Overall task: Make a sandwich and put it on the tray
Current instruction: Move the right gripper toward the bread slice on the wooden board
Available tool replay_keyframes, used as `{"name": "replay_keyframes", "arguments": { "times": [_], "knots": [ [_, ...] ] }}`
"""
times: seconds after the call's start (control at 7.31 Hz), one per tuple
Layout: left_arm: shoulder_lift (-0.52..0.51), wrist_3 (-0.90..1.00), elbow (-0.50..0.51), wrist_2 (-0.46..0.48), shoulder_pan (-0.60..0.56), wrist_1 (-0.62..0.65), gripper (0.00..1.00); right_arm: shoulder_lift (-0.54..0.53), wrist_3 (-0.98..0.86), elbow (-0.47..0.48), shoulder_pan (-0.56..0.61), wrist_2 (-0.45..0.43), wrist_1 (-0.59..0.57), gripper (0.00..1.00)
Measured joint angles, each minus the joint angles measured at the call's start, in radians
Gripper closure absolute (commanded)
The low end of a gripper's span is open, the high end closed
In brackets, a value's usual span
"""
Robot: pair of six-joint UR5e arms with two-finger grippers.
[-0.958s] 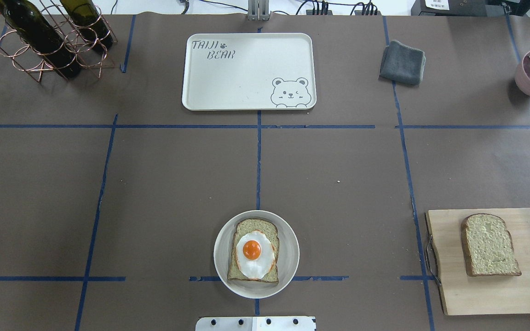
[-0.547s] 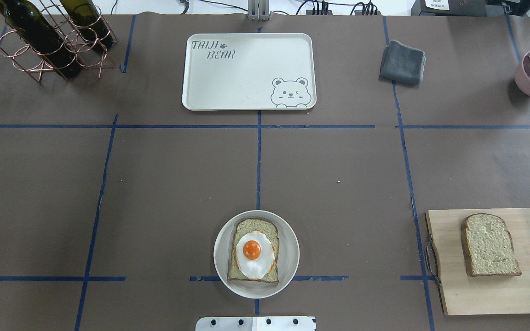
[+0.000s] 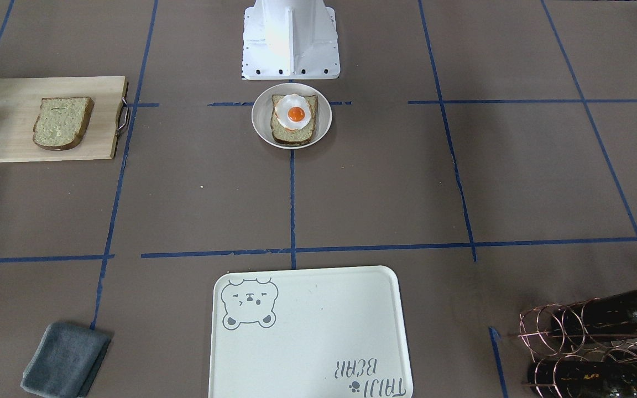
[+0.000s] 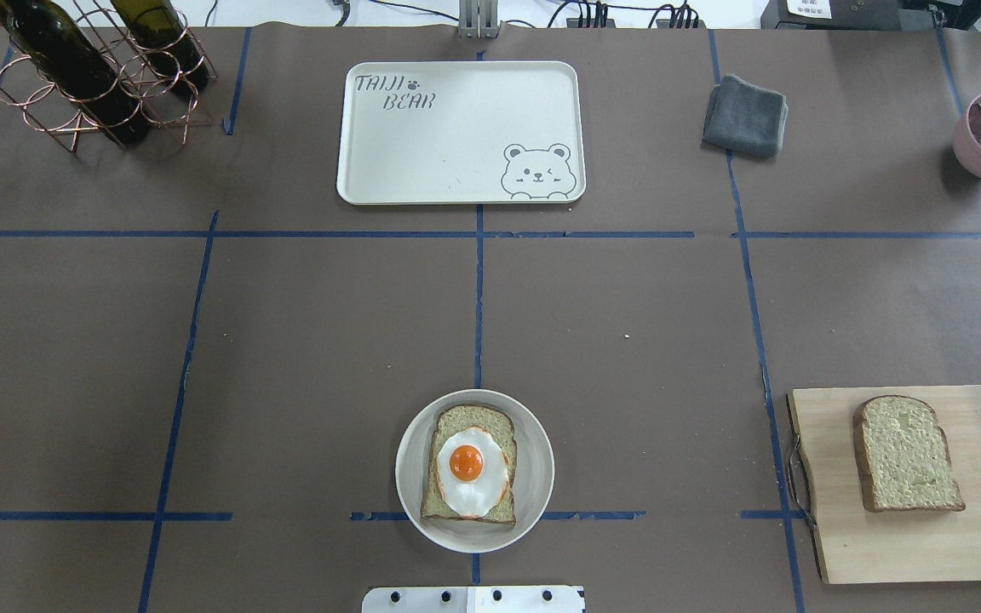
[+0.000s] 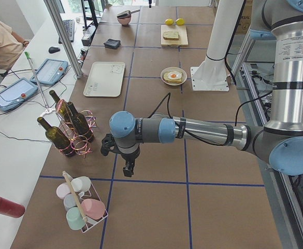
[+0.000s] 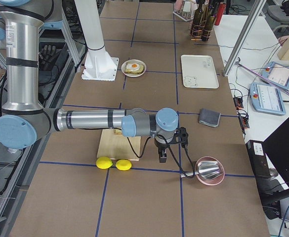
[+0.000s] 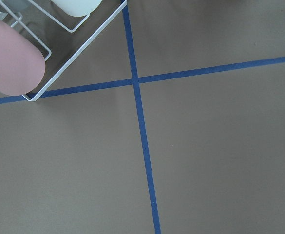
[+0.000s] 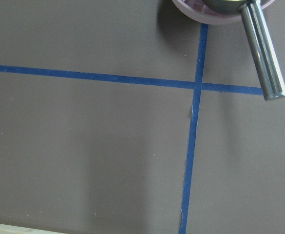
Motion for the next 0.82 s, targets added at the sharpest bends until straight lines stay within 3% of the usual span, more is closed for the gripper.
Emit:
{"name": "replay_keyframes", "arguments": {
  "times": [0.41, 0.55, 0.82],
  "knots": [
    [0.006, 0.001, -0.004, -0.053, 0.0, -0.003, 0.0, -0.051, 0.093, 0.004, -0.086, 0.109, 0.143, 0.0],
    [0.012, 0.002, -0.007, -0.092, 0.0, -0.008, 0.0, -0.073, 0.231, 0.007, -0.155, 0.117, 0.257, 0.0],
    [0.017, 0.001, -0.007, -0.129, -0.001, -0.051, 0.0, -0.16, 0.607, 0.008, -0.298, 0.065, 0.601, 0.03]
  ]
}}
